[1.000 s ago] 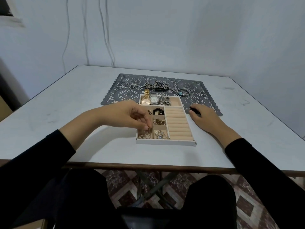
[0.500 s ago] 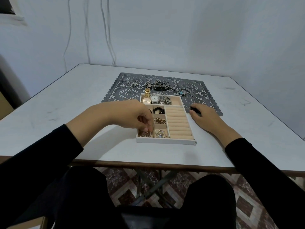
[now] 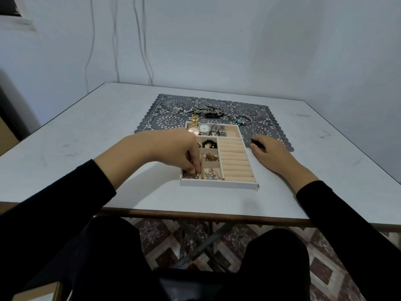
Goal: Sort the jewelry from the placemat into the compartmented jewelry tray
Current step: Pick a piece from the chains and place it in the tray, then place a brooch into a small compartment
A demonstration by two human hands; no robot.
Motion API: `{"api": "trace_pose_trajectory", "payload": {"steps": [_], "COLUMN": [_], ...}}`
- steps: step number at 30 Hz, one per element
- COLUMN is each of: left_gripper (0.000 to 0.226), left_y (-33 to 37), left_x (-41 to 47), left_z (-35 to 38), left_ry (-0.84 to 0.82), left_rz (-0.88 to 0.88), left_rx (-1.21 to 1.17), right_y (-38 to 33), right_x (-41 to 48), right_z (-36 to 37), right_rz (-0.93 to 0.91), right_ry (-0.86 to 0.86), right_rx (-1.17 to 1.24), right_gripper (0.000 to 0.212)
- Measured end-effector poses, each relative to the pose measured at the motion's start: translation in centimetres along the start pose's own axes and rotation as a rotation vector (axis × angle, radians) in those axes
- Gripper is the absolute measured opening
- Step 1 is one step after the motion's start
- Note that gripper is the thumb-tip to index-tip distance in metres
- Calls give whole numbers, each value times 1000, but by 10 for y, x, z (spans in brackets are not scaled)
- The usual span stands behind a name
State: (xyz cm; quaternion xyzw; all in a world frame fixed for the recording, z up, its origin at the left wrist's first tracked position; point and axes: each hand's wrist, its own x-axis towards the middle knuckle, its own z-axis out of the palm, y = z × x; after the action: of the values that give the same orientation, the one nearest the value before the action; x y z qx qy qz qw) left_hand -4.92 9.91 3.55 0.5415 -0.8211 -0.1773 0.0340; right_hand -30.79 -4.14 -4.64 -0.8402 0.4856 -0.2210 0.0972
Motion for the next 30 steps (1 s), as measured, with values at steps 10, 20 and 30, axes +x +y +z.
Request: {"api": "trace_pose_trajectory", "payload": {"steps": [10,20,30], "left_gripper": [13,20,36], "left_y": [-23,-82,-159], "left_x": [-7,36,88], "left_z": [-16,-12,-4], "left_ry": [114,509,593], "left_rz": [-9,-127,-298], "left_rx": [-185,-227,-43], "right_y": [-1,4,-3], "right_x": [3,39,106], "right_z": [-3,-7,8], "right_rz": [14,68,-22], "right_ry": [-12,118,72], "right_rx": [18,106,76], "right_gripper": [32,30,37]}}
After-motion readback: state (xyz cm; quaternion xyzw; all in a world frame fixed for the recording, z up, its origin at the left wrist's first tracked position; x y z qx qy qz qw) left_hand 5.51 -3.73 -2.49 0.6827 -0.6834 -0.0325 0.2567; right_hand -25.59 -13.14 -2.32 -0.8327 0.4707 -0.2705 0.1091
